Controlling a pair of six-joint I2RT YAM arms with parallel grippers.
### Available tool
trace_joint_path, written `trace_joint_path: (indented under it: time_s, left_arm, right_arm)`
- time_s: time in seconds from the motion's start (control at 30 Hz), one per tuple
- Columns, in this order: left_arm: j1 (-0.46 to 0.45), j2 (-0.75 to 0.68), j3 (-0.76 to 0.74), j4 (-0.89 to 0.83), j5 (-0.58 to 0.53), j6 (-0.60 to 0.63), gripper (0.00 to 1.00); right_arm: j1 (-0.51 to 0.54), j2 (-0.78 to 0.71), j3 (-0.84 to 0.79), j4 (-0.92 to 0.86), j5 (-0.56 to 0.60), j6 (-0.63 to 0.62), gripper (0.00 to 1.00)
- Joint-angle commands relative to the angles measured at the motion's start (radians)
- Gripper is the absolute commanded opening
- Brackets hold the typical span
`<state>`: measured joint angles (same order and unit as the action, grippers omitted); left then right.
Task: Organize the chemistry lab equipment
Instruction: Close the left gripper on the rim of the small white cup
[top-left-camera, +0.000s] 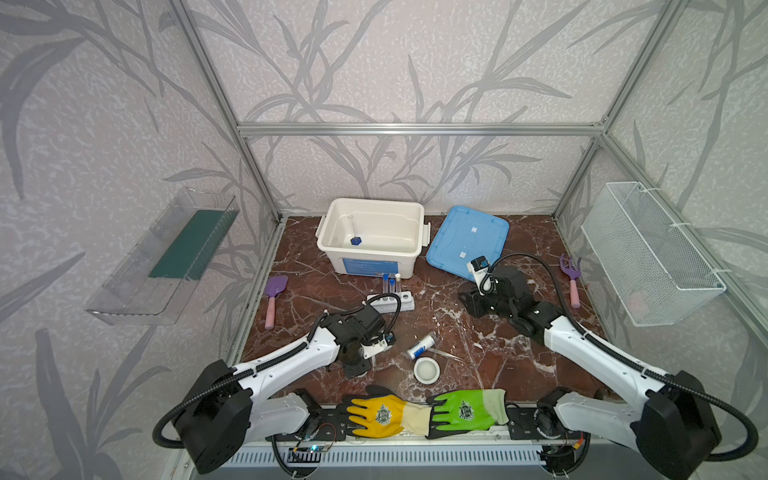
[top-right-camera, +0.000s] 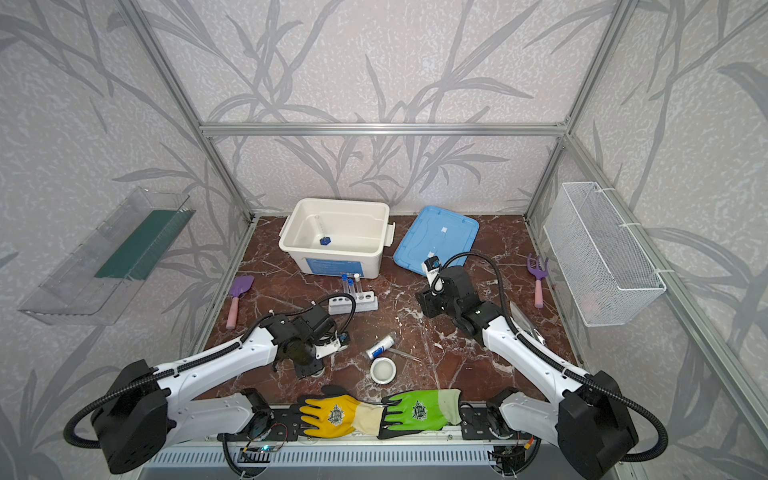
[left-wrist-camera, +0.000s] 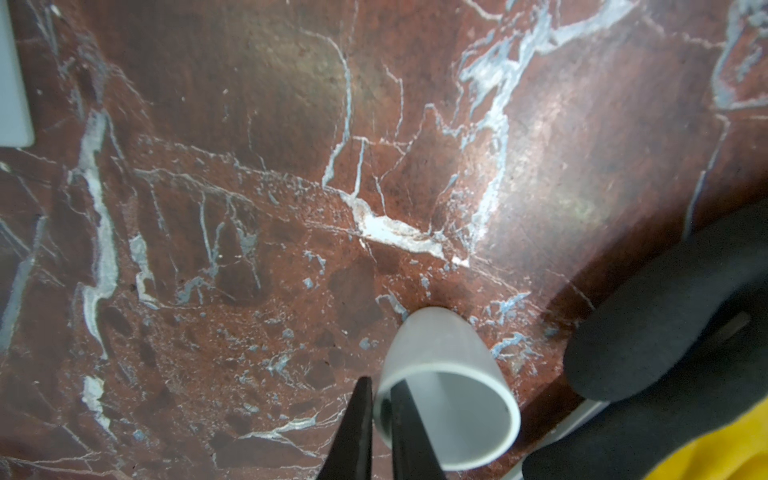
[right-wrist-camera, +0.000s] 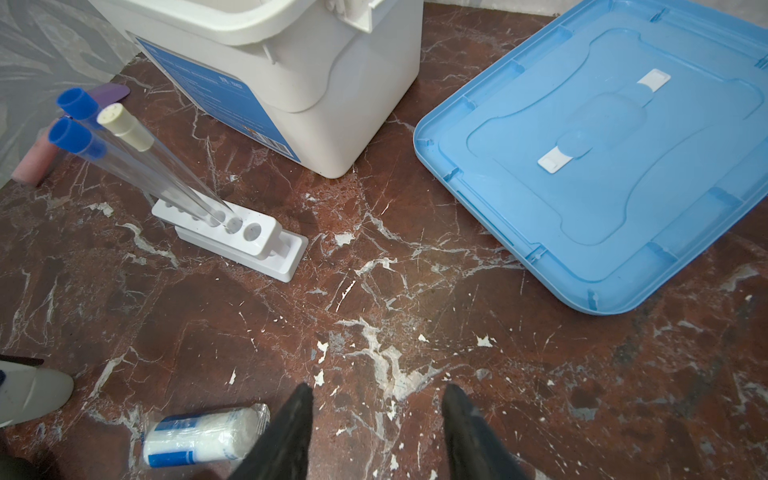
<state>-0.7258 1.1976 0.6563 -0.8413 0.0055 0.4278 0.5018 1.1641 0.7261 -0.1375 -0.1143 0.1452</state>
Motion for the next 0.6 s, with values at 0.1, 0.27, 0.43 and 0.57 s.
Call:
trace_joint_path:
  time_s: [0.1, 0.27, 0.43, 0.57]
  left_arm:
    - [-0.004, -0.018, 0.012, -0.031, -0.007, 0.010, 0.08]
    - [0.005, -0.050, 0.076, -0.069, -0.009, -0.021, 0.08]
    - [0.027, -0.072, 0.124, -0.085, 0.010, -0.035, 0.08]
    - [0.038, -0.075, 0.135, -0.093, 0.017, -0.038, 0.07]
  right_arm:
    - [-0.007, 0.001, -0.006, 0.018, -0.009, 0.008, 0.51]
    - [-0.007, 0.000, -0.005, 0.018, -0.013, 0.010, 0.51]
    - [-0.008, 0.000, -0.009, 0.025, -0.020, 0.013, 0.51]
    - [-0.008, -0.013, -0.013, 0.024, -0.015, 0.015, 0.51]
